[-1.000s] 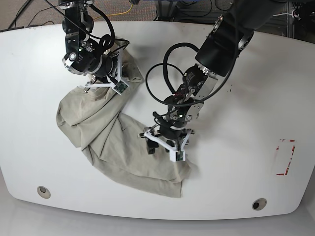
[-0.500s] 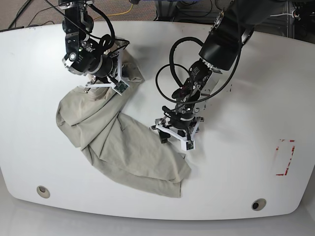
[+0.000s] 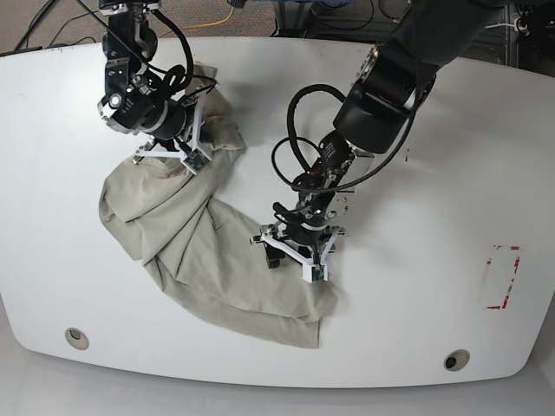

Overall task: Layout the t-shirt on the table in an organized manner, then fold the t-shirt properly
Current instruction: 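Release the shirt with the left gripper and raise it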

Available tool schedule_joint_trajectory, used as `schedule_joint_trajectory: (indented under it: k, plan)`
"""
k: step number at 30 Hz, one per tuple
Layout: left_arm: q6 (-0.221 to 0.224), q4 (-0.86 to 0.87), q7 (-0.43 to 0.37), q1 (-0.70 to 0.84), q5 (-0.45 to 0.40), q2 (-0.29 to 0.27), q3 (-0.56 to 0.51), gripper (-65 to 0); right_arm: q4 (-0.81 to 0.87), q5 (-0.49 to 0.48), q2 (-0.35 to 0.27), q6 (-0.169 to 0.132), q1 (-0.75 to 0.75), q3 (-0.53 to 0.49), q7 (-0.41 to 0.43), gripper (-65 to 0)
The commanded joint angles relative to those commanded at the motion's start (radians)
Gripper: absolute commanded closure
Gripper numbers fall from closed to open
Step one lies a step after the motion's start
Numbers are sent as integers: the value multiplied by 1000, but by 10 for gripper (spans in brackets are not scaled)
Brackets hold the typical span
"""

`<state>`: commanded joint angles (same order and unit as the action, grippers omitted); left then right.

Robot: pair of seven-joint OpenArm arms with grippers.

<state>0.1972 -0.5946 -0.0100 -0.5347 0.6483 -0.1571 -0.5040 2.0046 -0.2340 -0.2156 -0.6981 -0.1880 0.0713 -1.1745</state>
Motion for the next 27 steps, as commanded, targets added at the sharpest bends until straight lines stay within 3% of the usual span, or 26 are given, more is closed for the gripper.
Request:
schedule_joint_trajectory:
  k: [7, 14, 22, 25, 27]
  plan:
    - [-41, 109, -52, -57, 0, 0, 3, -342, 0, 0, 0, 0, 2, 25, 0, -6]
    - [-54, 137, -80, -78, 0, 0, 5, -142, 2, -2, 3, 0, 2, 25, 0, -6]
    - [-55, 130, -83, -78, 0, 0, -2, -83, 2, -2, 8, 0, 2, 25, 0, -6]
    - [-84, 114, -83, -78, 0, 0, -2, -8, 2, -2, 8, 0, 2, 25, 0, -6]
    - [-98, 57, -83, -68, 0, 0, 5, -13, 3, 0, 6, 0, 3, 25, 0, -6]
